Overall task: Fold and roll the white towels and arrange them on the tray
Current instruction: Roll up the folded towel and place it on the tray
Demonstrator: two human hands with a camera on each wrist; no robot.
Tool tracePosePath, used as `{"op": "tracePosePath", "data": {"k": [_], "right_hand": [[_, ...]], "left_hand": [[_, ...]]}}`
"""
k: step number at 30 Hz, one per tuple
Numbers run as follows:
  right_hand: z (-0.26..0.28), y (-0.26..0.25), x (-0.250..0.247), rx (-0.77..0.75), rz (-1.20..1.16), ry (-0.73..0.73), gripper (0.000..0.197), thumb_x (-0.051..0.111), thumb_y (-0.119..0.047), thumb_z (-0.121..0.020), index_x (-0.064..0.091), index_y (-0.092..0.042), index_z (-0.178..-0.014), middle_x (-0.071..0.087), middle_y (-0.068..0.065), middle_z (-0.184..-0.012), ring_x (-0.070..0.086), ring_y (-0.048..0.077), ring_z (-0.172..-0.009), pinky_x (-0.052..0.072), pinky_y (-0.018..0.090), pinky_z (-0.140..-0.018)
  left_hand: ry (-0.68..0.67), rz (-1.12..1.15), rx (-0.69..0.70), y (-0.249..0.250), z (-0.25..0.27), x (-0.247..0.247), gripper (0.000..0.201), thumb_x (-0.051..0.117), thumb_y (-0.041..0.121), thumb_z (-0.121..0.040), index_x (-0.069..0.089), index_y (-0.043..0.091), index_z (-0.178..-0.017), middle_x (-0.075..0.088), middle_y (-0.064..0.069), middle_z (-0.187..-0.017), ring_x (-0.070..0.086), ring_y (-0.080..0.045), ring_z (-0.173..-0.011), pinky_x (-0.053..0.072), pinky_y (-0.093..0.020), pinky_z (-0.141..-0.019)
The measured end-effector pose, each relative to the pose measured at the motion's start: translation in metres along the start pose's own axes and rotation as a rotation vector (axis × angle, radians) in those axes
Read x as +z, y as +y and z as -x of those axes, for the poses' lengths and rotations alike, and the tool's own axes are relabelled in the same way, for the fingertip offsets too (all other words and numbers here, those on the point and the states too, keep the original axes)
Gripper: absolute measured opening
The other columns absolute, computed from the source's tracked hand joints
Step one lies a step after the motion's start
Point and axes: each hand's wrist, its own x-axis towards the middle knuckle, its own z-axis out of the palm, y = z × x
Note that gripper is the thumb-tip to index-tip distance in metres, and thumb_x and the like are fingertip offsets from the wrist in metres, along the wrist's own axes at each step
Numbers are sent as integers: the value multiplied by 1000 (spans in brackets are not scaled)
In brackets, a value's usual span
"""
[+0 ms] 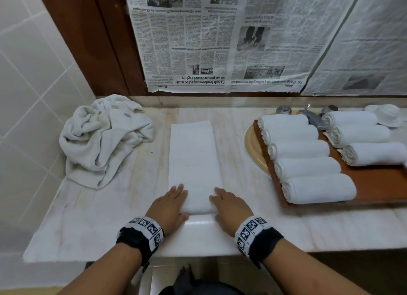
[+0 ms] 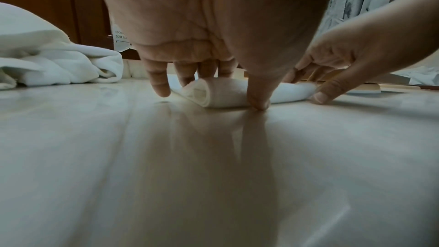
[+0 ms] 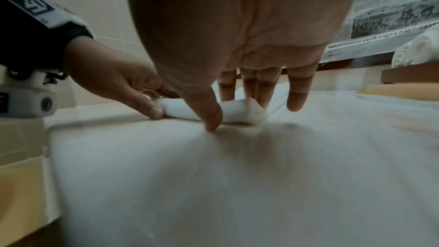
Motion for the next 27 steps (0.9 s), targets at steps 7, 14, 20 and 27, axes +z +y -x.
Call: {"op": "tracePosePath", "data": {"k": [7,14,20,27], "right_hand": [[52,19,29,-63,-21,71,65,60,-45,-93,39,-17,-148,25,4,-159,38,25,-138,35,38,-113],[90,26,57,-147,19,113,66,76,-38,-81,51,-17,-139,47,6,-144,46,29,-131,44,43,-104],[94,27,69,-203,-91,344,28,89,-28,-67,74,-22,-90,65,-6,-86,63,17,-78,55,31,-66],[85,33,61,-166,-190,330,17,65,-32,-94,74,-19,-101,64,-4,-97,60,16,-88,46,26,-77]], "left_hand": [[26,1,-57,38,41,41,90,40,64,-93,-8,23,-156,-25,2,-160,-14,-17,-150,10,-42,-121],[5,-48,-15,48,70,61,106,49,73,-82,-16,29,-154,-32,6,-156,-20,-14,-147,7,-46,-121],[184,103,-1,46,83,77,74,62,38,-93,20,27,-153,-9,14,-162,-2,-10,-151,7,-39,-123],[340,190,122,32,81,78,54,70,39,-87,50,20,-133,26,4,-160,25,-18,-147,20,-43,-119]]}}
